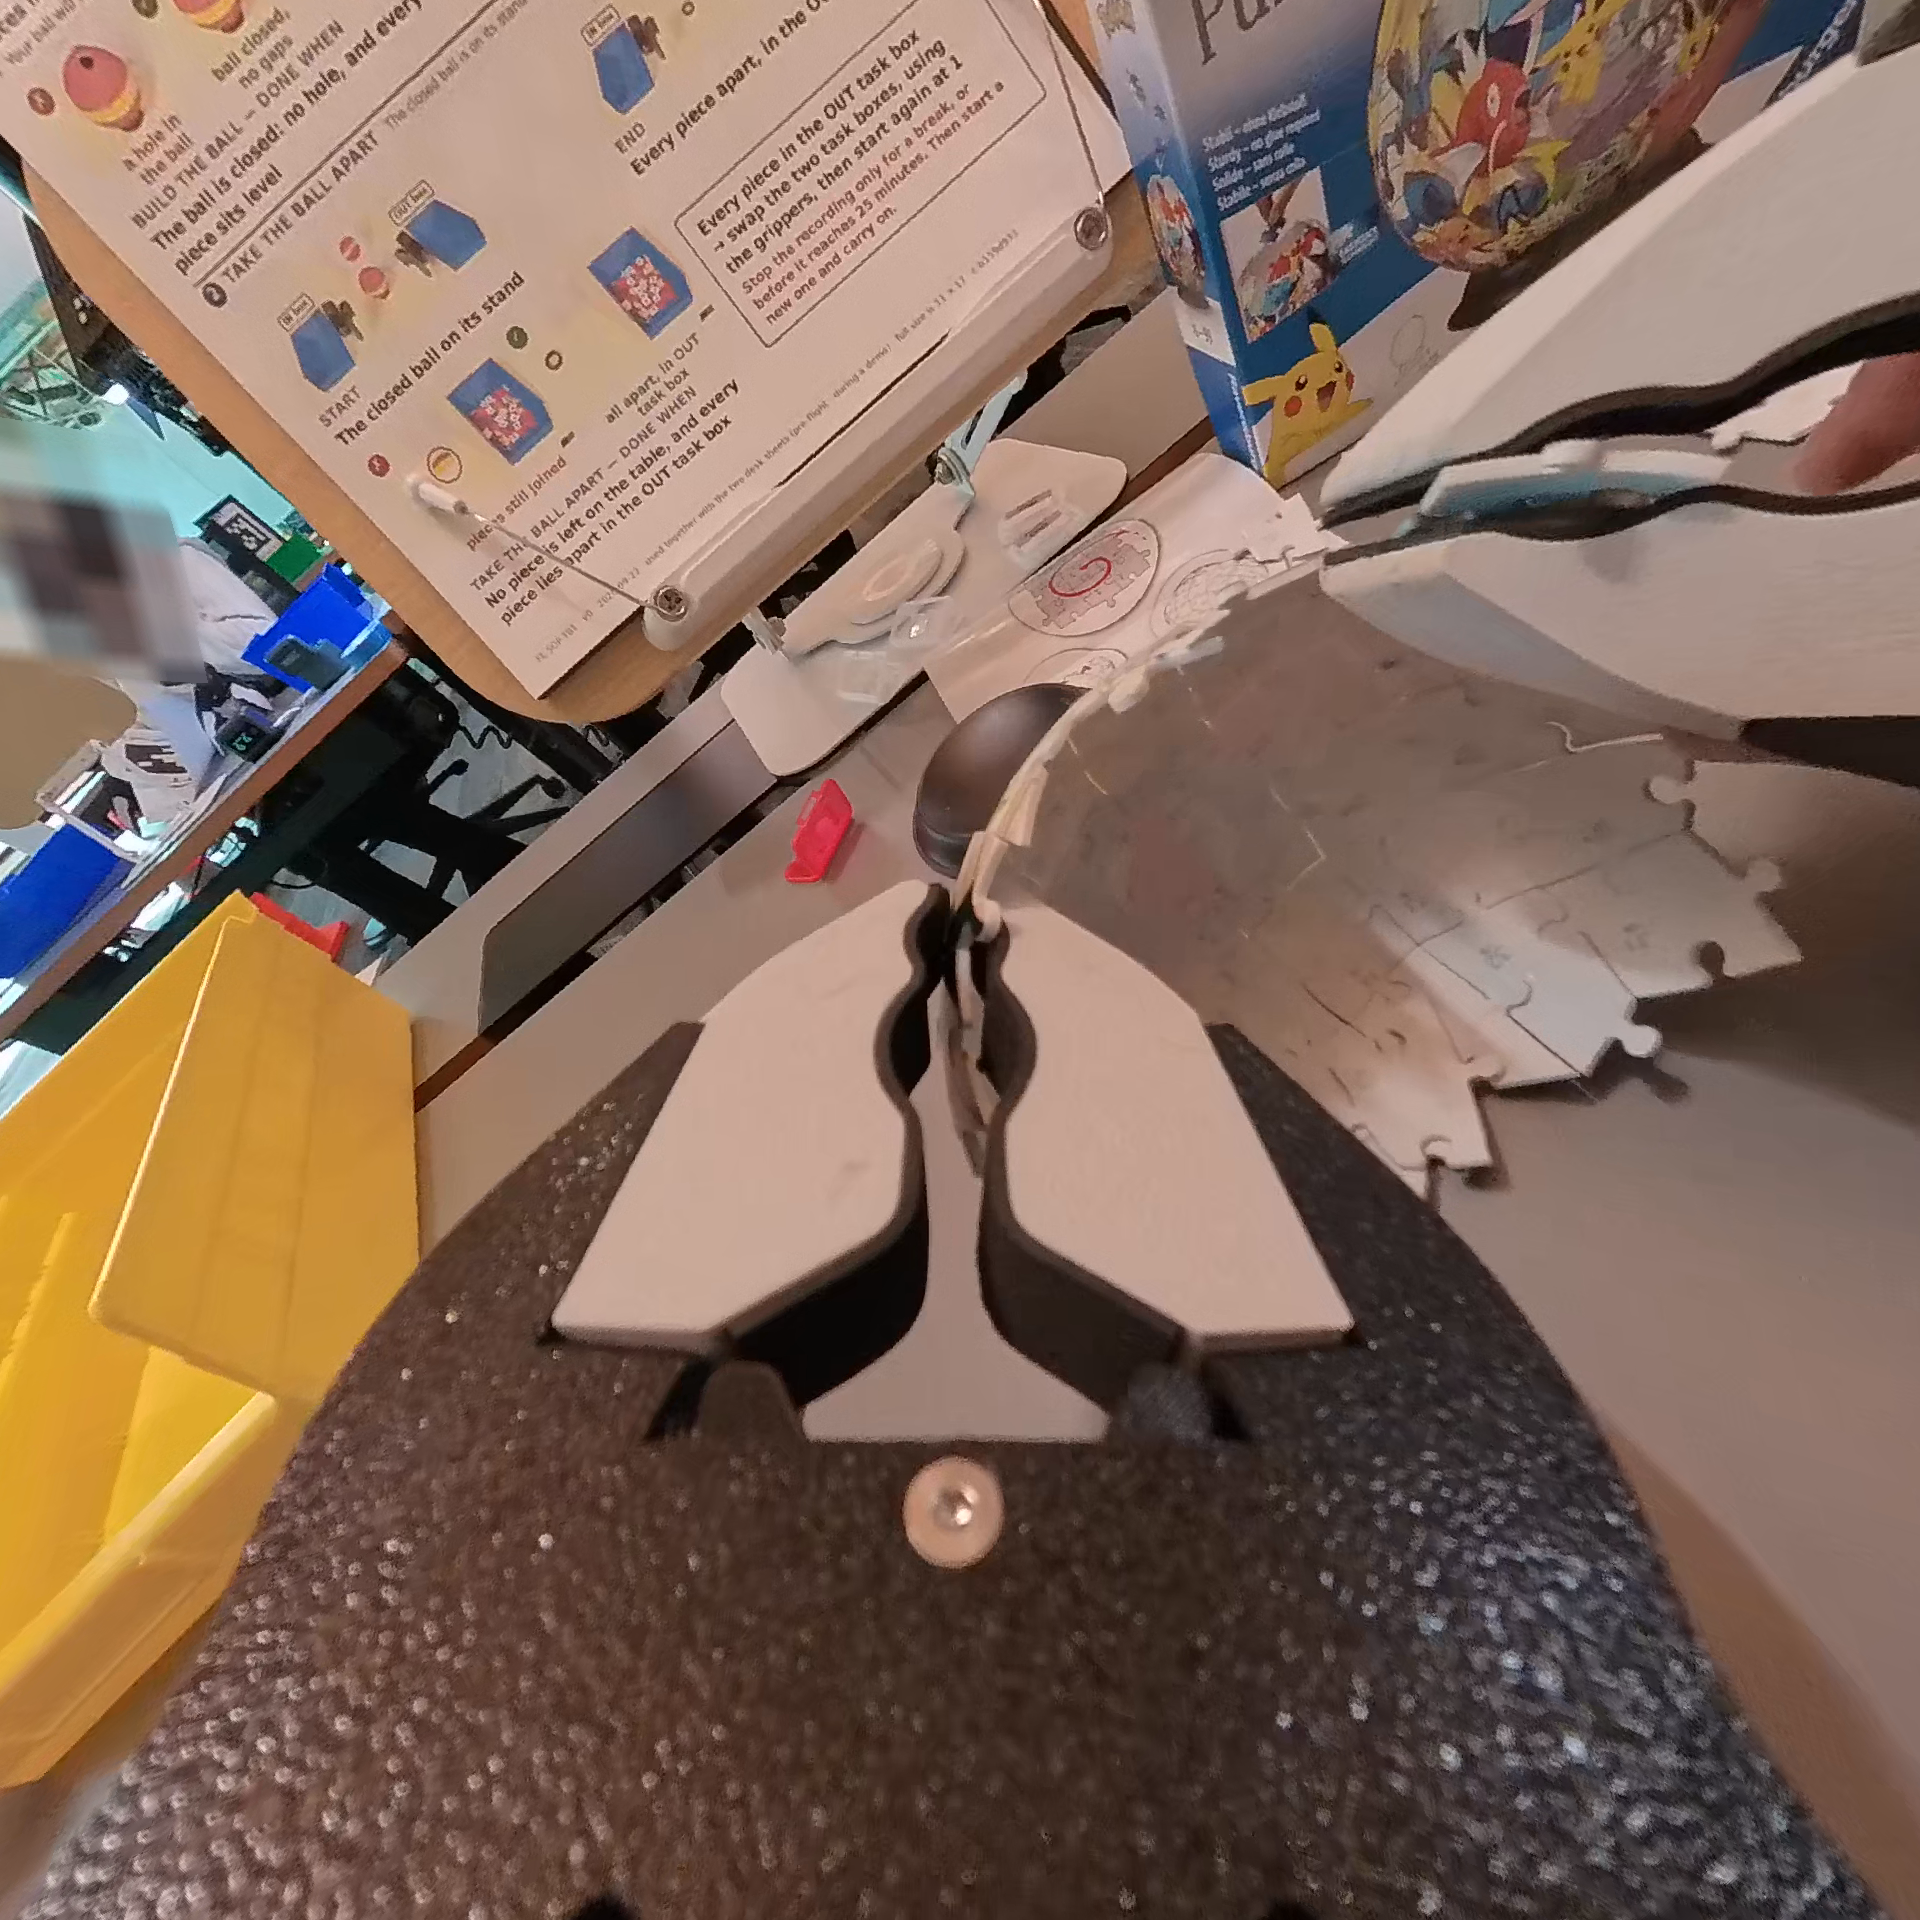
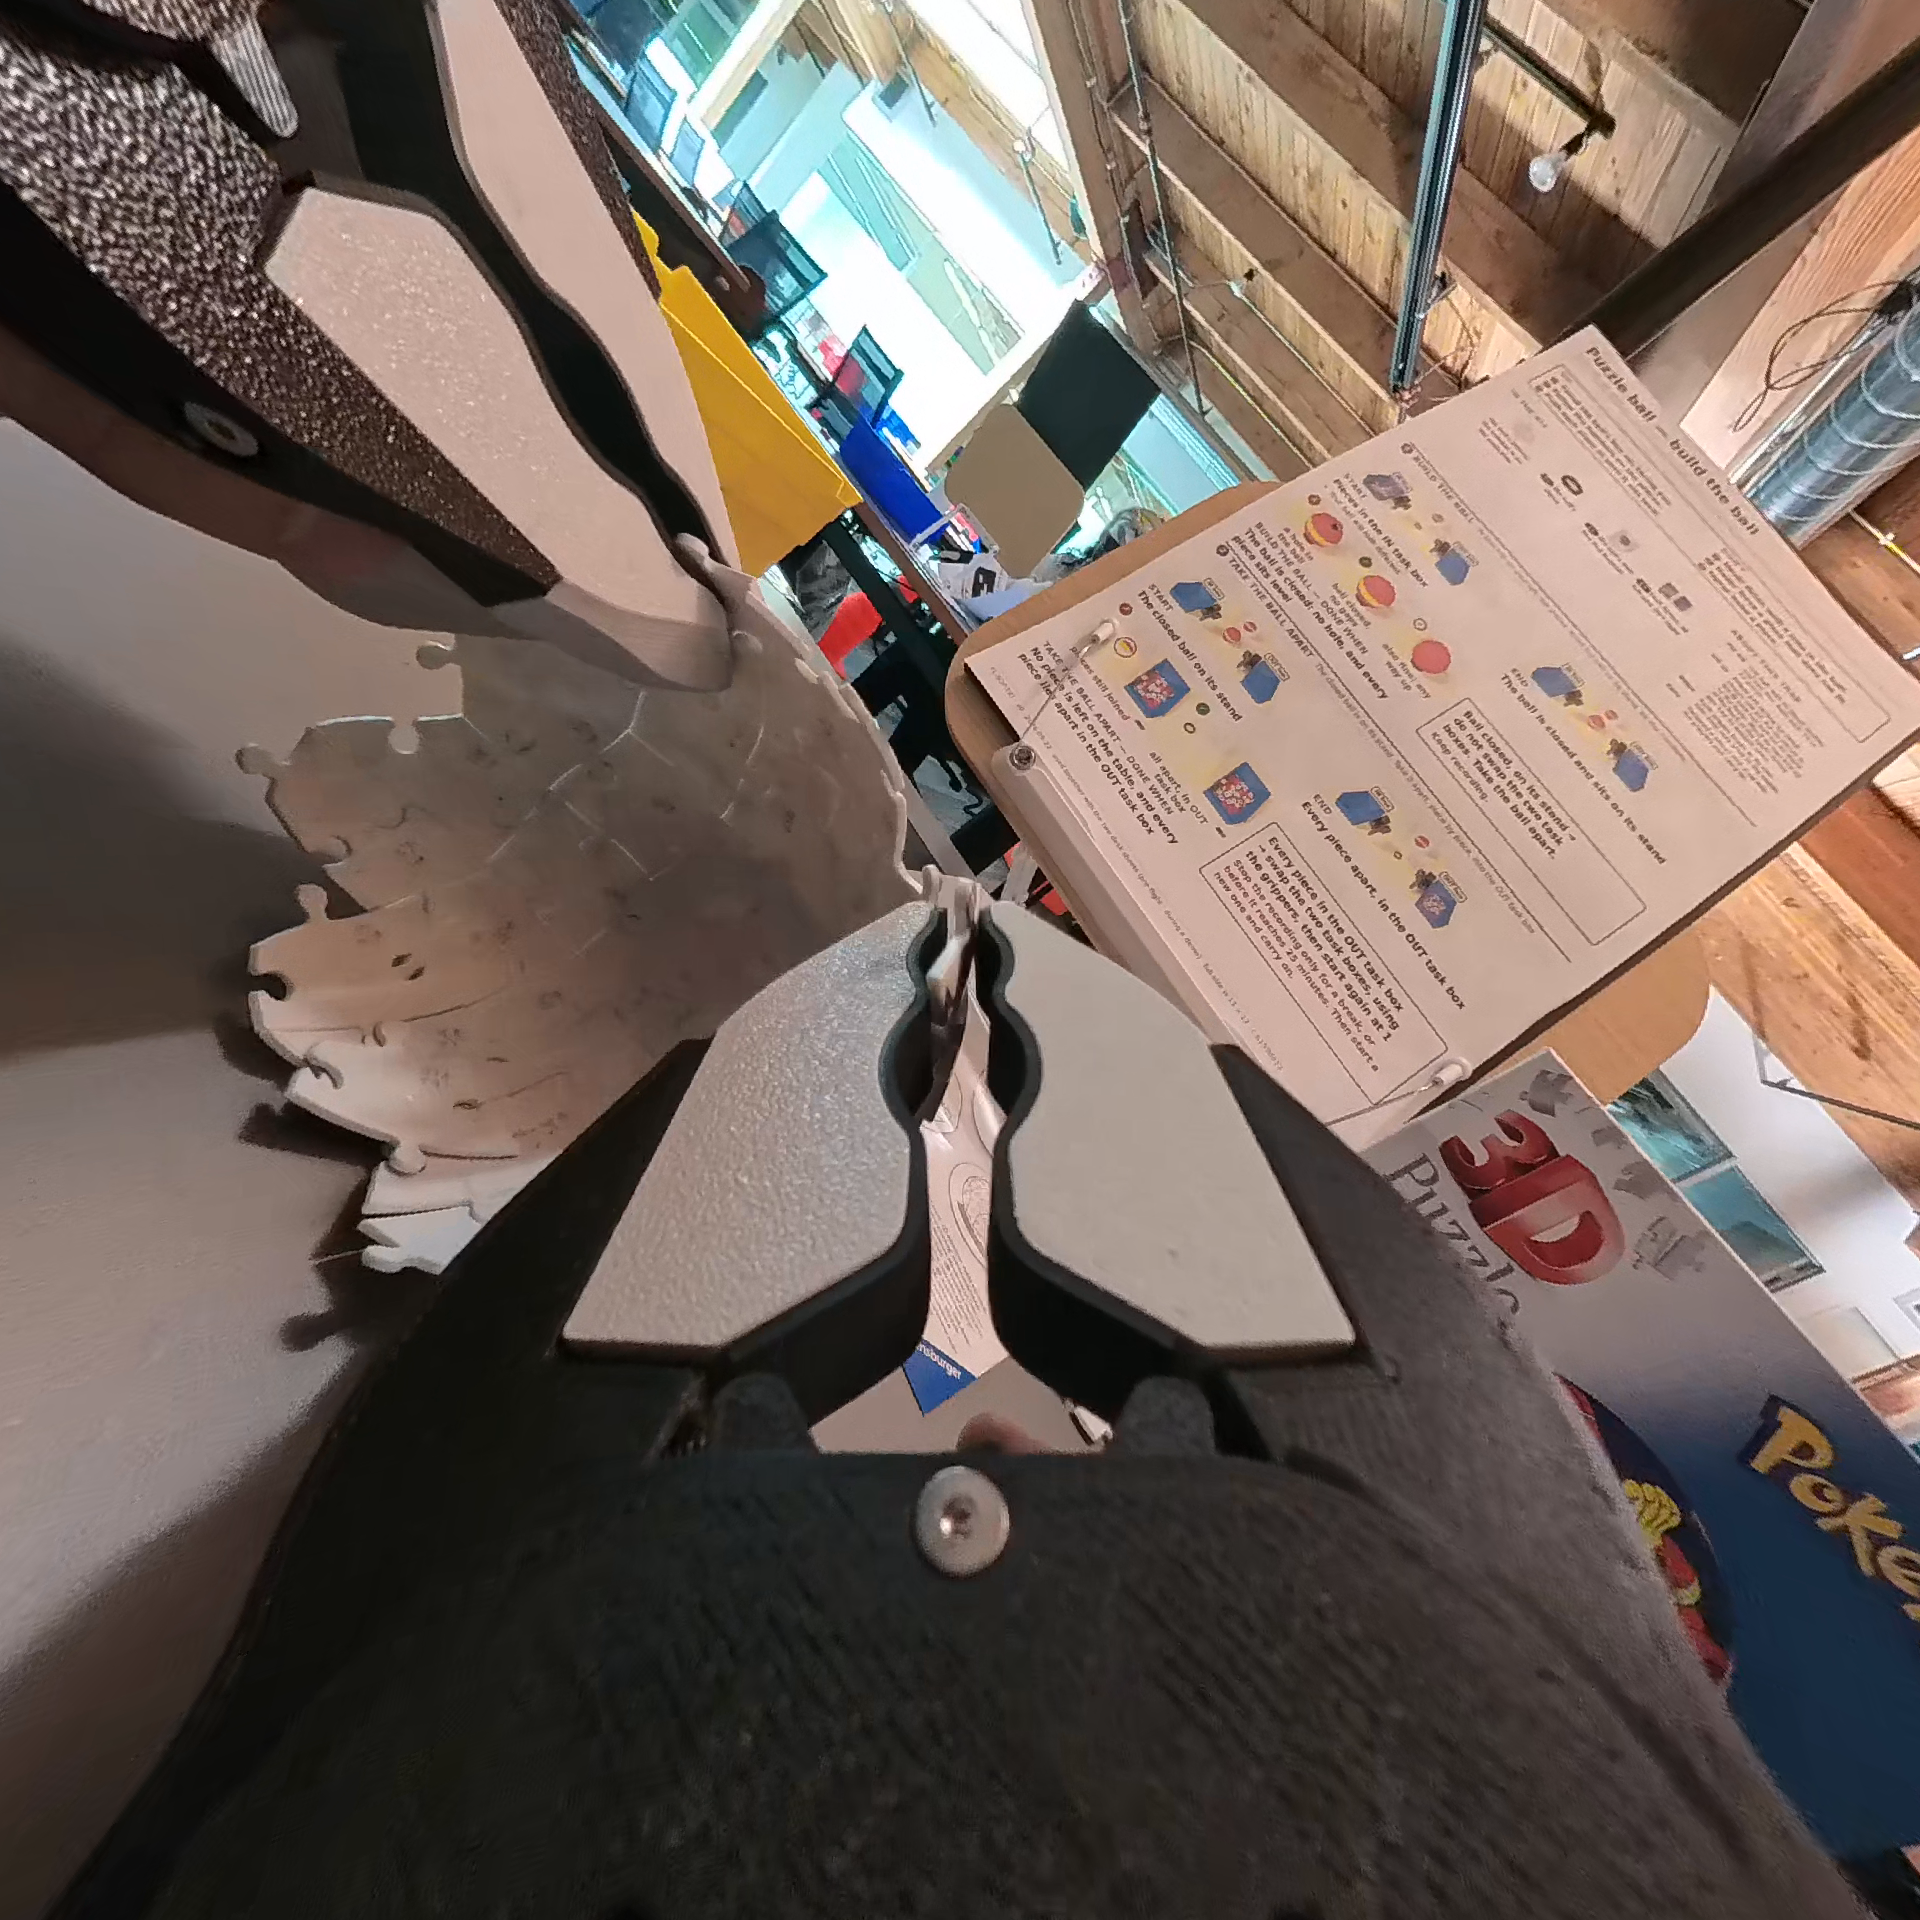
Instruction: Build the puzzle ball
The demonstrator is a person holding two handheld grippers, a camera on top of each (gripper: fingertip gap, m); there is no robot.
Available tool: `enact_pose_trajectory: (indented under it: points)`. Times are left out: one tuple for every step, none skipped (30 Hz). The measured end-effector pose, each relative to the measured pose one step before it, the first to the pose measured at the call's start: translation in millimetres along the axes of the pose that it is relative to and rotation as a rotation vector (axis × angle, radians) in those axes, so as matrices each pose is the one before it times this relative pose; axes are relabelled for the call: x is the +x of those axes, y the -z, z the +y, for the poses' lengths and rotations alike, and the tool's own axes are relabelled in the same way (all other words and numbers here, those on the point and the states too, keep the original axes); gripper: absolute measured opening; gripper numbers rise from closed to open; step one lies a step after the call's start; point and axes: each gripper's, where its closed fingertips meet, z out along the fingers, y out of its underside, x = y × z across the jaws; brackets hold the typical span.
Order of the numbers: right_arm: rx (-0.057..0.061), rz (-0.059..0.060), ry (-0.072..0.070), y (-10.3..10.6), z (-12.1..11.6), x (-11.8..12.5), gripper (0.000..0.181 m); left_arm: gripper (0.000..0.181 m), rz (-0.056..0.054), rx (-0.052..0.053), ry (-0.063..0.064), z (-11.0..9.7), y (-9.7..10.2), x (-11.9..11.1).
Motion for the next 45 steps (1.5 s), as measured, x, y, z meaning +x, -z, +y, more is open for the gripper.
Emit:
enact_pose_trajectory:
  points:
    - [0.0027, -0.0031, -0.0023, 0.23, -0.44, -0.08, 0.005, 0.003, -0.0019, -0.009, -0.0036, 0.48, 0.37, -0.15]
    - [0.0079, -0.0054, -0.0043, 0.36, -1.17, -0.41, 0.005, 0.003, 0.0, -0.011, -0.003, 0.35, 0.63, 0.02]
    - [0.0068, -0.0061, -0.0043, 0.39, -0.84, -0.2, 0.004, 0.004, 0.0056, -0.0099, -0.0045, 0.15, 0.88, 0.75]
    - [-0.0016, -0.0043, -0.009, 0.25, 0.48, 0.27, 0.004, 0.005, 0.0117, -0.0113, -0.0036, -0.27, 1.16, 1.46]
    - [-0.004, -0.0061, -0.0154, 0.11, 0.9, 0.22, 0.004, 0.006, 0.0145, -0.0135, 0.0019, -0.38, 1.61, 1.61]
    - [0.002, -0.0064, -0.019, 0.35, 0.14, 0.3, 0.004, 0.006, 0.0152, -0.0113, 0.0075, -1.03, 1.86, 1.55]
    - [0.0069, -0.0035, -0.0174, 0.7, -0.65, 0.6, 0.004, 0.005, 0.012, -0.0097, 0.0104, -0.77, 1.85, 1.1]
    - [0.0089, -0.0117, -0.0143, 0.42, -1.13, -0.43, 0.004, 0.004, 0.006, -0.016, 0.0118, 0.38, 1.21, 0.28]
    - [0.0112, -0.0191, -0.0125, 0.24, -1.77, -1.59, 0.004, 0.004, 0.0017, -0.0204, 0.01, 1.29, 0.66, -0.27]
    - [0.0078, -0.0064, -0.0072, 0.51, -1.66, 0.22, 0.006, 0.003, 0.0003, -0.0146, 0.0094, 0.62, 0.3, -0.42]
    - [0.0055, 0.0116, -0.0046, 1.09, -1.57, 2.82, 0.009, 0.003, -0.0004, -0.0159, 0.0142, 0.9, 0.13, -0.44]
    - [0.0067, 0.0042, -0.0111, 1.38, -1.76, 2.03, 0.01, 0.003, -0.0004, -0.0169, 0.0166, 1.0, -0.14, -0.16]
    - [0.0068, -0.0032, -0.0213, 1.7, -1.8, 0.99, 0.011, 0.004, -0.0036, -0.0138, 0.0123, 0.91, -0.58, -0.57]
    - [0.0085, 0.0004, -0.025, 2.27, -2.2, 1.12, 0.012, 0.004, -0.0076, -0.0117, 0.0065, 0.98, -0.93, -0.97]
    - [0.0101, -0.0006, -0.0263, 2.92, -2.5, 0.62, 0.009, 0.003, -0.0077, -0.0142, 0.0018, 1.44, -1.17, -0.88]
    - [0.0089, -0.0095, -0.0301, 3.27, -2.68, -0.73, 0.007, 0.003, -0.0053, -0.0142, -0.0003, 1.13, -0.8, -0.73]
    - [0.0104, -0.0112, -0.0337, 3.64, -3.53, -0.93, 0.006, 0.003, -0.0011, -0.0091, 0.0019, 0.28, -0.43, -0.32]
    - [0.0138, -0.0069, -0.0306, 4.35, -4.33, -0.5, 0.003, 0.003, 0.0012, -0.0065, 0.0037, -0.08, 0.11, 0.01]
    - [0.0127, 0.0033, -0.0282, 4.74, -4.05, 0.97, 0.0, 0.003, 0.0004, -0.0061, 0.0013, 0.19, 0.12, -0.09]
    - [0.002, 0.0105, -0.0309, 4.79, -2.02, 2.61, 0.0, 0.003, -0.0018, -0.0061, -0.0027, 0.51, -0.05, -0.25]
    - [-0.0122, 0.0121, -0.0251, 5.43, 1.41, 3.69, 0.0, 0.003, -0.0039, -0.0069, -0.005, 0.9, -0.11, -0.4]
    - [-0.0134, 0.0143, -0.0142, 6.65, 3.12, 5.07, 0.0, 0.003, -0.004, -0.0052, -0.0035, 1.16, 0.02, -0.38]
    - [-0.0153, 0.0245, -0.0088, 8.19, 4.31, 7.66, 0.0, 0.004, -0.0013, -0.0024, 0.0, 0.88, 0.0, -0.2]
    - [-0.0263, 0.0411, -0.015, 8.61, 6.37, 11.12, 0.0, 0.006, 0.0023, 0.0004, 0.001, 0.85, -0.22, 0.2]
    - [-0.0442, 0.0416, -0.024, 7.72, 9.37, 12.07, 0.001, 0.008, 0.0056, -0.0004, 0.0014, 1.23, -0.31, 0.69]
    - [-0.058, 0.0179, -0.0339, 5.48, 11.65, 9.04, 0.002, 0.01, 0.0042, -0.0032, 0.0026, 1.71, 0.03, 0.31]
    - [-0.0544, -0.0204, -0.0446, 3.51, 10.67, 2.88, 0.005, 0.009, 0.0006, -0.0047, 0.0074, 1.88, 0.21, -0.4]
    - [-0.031, -0.0428, -0.0538, 2.58, 6.08, -1.88, 0.008, 0.006, 0.0034, -0.0064, 0.012, 2.15, 0.4, -0.48]
    - [-0.0112, -0.0353, -0.0607, 2.43, 2.36, -3.29, 0.012, 0.003, 0.0093, -0.0156, 0.0177, 3.14, 0.45, -0.08]
    - [-0.0074, -0.0118, -0.069, 2.05, 1.61, -2.04, 0.017, 0.003, 0.018, -0.0168, 0.0176, 3.07, 0.54, 1.04]
    - [-0.0122, -0.002, -0.0778, 1.4, 2.73, -2.17, 0.022, 0.003, 0.0172, -0.0103, 0.0184, 2.36, 0.42, 1.06]
    - [-0.0118, -0.0032, -0.0883, 0.73, 3.39, -3.99, 0.026, 0.003, 0.0025, -0.0051, 0.0197, 2.07, 0.27, -0.7]
    - [-0.0121, -0.0098, -0.0922, 0.06, 4.27, -6.43, 0.026, 0.003, -0.0071, -0.0104, 0.0172, 2.93, 0.41, -1.83]
    - [-0.0149, -0.0222, -0.0819, -0.61, 5.63, -9.25, 0.028, 0.003, -0.0054, -0.0128, 0.0176, 3.16, 0.83, -1.62]
    - [-0.0111, -0.0382, -0.0556, -1.43, 5.89, -11.96, 0.028, 0.003, 0.0011, -0.0056, 0.0198, 2.05, 1.34, -0.59]
    - [-0.0181, -0.0219, -0.0358, -1.6, 4.86, -9.47, 0.028, 0.004, 0.0042, -0.002, 0.018, 1.54, 1.82, 0.19]
    - [-0.0176, 0.0029, -0.0081, -1.81, 4.27, -5.88, 0.028, 0.006, 0.0043, -0.0039, 0.0165, 1.69, 2.11, 0.59]
    - [-0.0141, 0.0122, 0.0137, -1.56, 3.08, -4.14, 0.031, 0.007, 0.0052, -0.0038, 0.0165, 1.7, 2.62, 1.03]
    - [-0.0172, 0.0154, 0.0251, -1.18, 2.89, -3.23, 0.033, 0.009, 0.0047, -0.0039, 0.0146, 1.83, 3.08, 1.19]
    - [-0.0271, 0.0207, 0.0316, -1.05, 3.97, -1.84, 0.033, 0.01, 0.0014, -0.0043, 0.0115, 2.3, 3.24, 0.87]
    - [-0.036, 0.0246, 0.0386, -1.01, 4.94, -0.73, 0.035, 0.011, 0.0002, -0.0029, 0.0081, 2.33, 3.37, 0.93]
    - [-0.0379, 0.0276, 0.0402, -1.35, 4.91, 0.57, 0.039, 0.012, 0.0006, 0.0027, 0.0036, 1.83, 3.43, 1.24]
    - [-0.0214, 0.0218, 0.0346, -1.86, 2.41, 0.15, 0.043, 0.012, 0.0007, 0.0126, -0.0068, 0.53, 3.25, 1.55]
    - [0.0018, -0.0002, 0.0212, -1.51, -0.95, -2.8, 0.047, 0.011, -0.0093, 0.0184, -0.019, -0.27, 2.77, 0.37]
    - [0.0097, -0.0125, 0.0105, -0.66, -2.5, -4.88, 0.048, 0.008, -0.0174, 0.0254, -0.0284, -1.63, 2.22, -0.39]
